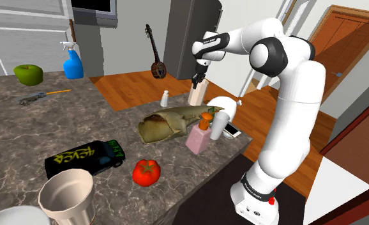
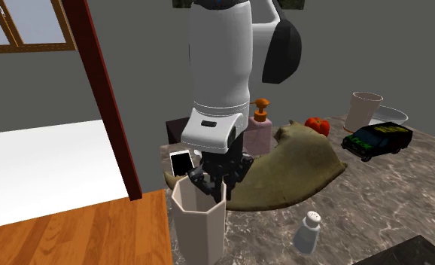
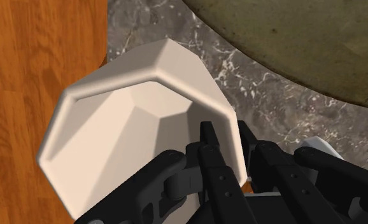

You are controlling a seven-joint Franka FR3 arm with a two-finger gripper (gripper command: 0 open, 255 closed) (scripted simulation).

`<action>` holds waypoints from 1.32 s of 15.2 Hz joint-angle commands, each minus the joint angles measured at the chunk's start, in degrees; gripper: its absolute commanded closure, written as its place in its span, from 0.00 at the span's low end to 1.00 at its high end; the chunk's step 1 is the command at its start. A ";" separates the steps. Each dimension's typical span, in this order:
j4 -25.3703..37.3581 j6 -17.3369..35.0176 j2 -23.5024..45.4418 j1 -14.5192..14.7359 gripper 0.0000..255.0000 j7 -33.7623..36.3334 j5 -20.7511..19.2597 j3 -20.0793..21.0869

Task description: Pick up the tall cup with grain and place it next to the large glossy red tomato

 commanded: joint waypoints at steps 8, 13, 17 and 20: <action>0.39 -0.66 -0.28 0.02 1.00 0.09 -0.12 -0.05; 2.61 -4.03 -1.50 0.10 1.00 0.50 -0.67 -0.26; 4.65 -6.80 -2.27 0.12 1.00 0.78 -1.03 -0.40; 6.34 -8.92 -2.73 0.11 1.00 0.96 -1.25 -0.49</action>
